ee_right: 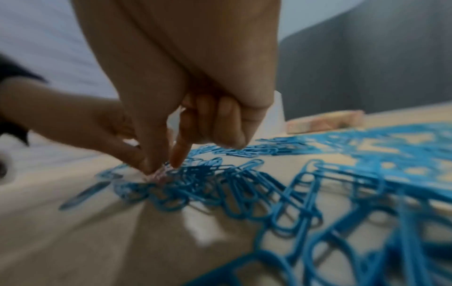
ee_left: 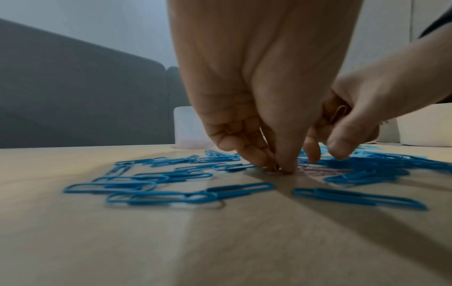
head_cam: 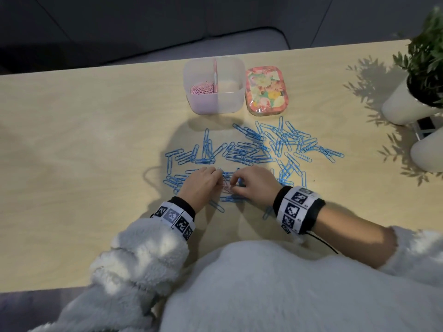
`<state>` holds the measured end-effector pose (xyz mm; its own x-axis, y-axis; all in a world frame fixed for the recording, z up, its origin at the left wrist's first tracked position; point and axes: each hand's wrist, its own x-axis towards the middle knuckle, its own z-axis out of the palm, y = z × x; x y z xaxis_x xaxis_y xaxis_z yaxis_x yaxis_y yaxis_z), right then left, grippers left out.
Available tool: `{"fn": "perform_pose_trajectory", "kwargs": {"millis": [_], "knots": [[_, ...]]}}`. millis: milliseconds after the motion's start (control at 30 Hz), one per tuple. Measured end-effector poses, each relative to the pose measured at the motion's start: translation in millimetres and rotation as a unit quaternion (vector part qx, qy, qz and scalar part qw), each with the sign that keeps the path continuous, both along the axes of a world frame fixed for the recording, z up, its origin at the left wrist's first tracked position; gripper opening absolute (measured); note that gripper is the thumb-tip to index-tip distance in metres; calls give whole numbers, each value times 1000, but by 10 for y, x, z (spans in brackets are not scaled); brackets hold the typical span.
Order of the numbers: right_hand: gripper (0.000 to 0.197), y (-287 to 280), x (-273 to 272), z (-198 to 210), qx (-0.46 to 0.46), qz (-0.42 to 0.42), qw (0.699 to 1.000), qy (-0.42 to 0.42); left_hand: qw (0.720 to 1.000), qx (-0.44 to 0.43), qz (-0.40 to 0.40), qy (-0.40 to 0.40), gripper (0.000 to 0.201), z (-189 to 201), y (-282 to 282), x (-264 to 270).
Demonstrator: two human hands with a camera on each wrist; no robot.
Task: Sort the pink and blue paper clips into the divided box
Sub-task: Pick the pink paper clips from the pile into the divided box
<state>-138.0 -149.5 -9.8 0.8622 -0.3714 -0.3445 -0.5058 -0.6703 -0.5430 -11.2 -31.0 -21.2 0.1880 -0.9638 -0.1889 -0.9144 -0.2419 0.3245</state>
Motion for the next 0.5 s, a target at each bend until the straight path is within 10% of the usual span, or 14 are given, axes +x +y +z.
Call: {"fn": "perform_pose_trajectory", "kwargs": {"millis": [267,500], "knots": [[18,152,81,-38,-104,67,992,40,968,-19,166,185,12,38,257,145],[14,201,76,-53,-34,-28,998,41,851,-43,306,425,24,148,136,199]]}}
